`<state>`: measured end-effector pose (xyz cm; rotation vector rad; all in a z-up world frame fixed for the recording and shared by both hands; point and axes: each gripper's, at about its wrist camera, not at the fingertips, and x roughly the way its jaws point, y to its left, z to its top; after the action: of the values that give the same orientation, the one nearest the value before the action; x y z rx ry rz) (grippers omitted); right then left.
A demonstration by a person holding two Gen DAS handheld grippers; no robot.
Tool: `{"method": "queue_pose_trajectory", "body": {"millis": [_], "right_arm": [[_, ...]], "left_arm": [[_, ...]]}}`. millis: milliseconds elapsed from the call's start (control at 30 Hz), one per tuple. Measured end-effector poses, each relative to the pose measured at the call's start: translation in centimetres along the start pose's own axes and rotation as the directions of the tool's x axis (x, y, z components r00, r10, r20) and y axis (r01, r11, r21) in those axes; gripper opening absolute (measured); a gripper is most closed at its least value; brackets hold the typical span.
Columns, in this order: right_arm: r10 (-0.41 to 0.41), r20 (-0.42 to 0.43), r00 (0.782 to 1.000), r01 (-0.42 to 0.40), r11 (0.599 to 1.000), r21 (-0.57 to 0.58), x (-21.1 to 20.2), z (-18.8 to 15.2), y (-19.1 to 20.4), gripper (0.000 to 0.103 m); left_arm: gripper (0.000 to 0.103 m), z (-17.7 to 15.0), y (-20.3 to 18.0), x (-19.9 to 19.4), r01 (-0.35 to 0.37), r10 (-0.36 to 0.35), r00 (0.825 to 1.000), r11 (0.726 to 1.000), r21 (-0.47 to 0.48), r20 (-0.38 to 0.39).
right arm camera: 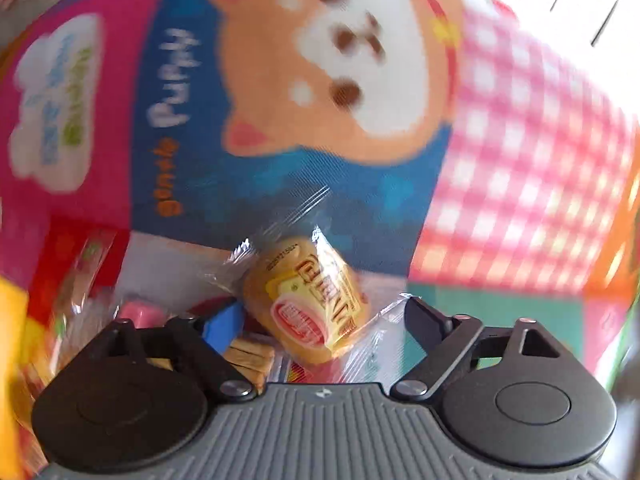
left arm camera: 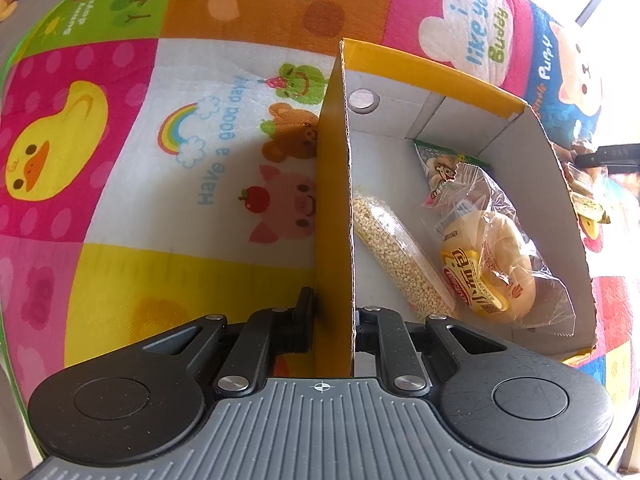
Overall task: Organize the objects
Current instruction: 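Grasp the second wrapped bread bun with the right tool and lift it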
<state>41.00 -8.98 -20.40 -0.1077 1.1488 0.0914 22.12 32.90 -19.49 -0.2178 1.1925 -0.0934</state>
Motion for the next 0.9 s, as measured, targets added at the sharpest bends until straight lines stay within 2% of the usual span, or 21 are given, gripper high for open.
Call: {"method": "queue_pose_trajectory", "body": {"millis": [67,133,233,367,433,533,667,733,833,900], "right_arm": [[0.017,-0.018,1.0,-0.016,0.999,0.036,0.5,-0.5,-0.4,0.068],[-0.009,-0.017,1.0,0.009,1.0,0.002,0.2,-1.1,0.2,0.06],[0.005,0.015,1.0,-0.004,0.998,-0.058,-1.8,-2.0,1.4,0.058],[0.074,0.04,0.996,-0.071,0.996,-0.061,-6.0,-3.7,2.4,0.057],[0.106,0.027,0.994,-0.104,0.993,-0.054,-8.1,-5.1,3.2,0.057],[0.162,-0.044,0.986,-0.165,0.985,-0.053,-10.7,-8.8,5.0,0.057],[0.223,-0.179,0.958,-0.237,0.969,-0.066,-13.8,-15.5,9.5,0.057],[0.26,-0.226,0.939,-0.28,0.958,-0.061,-15.0,-17.8,11.6,0.049],[0.328,-0.272,0.905,-0.341,0.94,-0.001,-16.3,-20.0,14.0,0.048],[0.345,-0.278,0.897,-0.36,0.933,-0.005,-16.9,-20.6,15.5,0.047]], "left_arm": [[0.016,0.1,0.0,0.0,-0.002,0.002,1.0,1.0,0.003,-0.005],[0.016,0.2,-0.1,0.0,-0.004,0.004,1.0,1.0,0.006,-0.011],[0.016,0.4,-0.2,0.1,-0.009,0.009,1.0,1.0,0.013,-0.021],[0.017,0.5,-0.2,0.1,-0.009,0.009,1.0,1.0,0.017,-0.025],[0.016,0.4,-0.2,0.1,-0.009,0.009,1.0,1.0,0.019,-0.022],[0.017,0.3,-0.2,0.1,-0.004,0.004,1.0,1.0,0.024,-0.017],[0.017,0.3,0.1,0.1,0.01,-0.01,1.0,1.0,0.03,-0.013],[0.017,0.2,0.1,0.1,0.013,-0.013,1.0,0.999,0.035,-0.011],[0.016,0.2,0.0,0.1,0.013,-0.012,1.0,0.999,0.043,-0.009],[0.017,0.2,0.0,0.1,0.017,-0.016,1.0,0.999,0.048,-0.009]]}}
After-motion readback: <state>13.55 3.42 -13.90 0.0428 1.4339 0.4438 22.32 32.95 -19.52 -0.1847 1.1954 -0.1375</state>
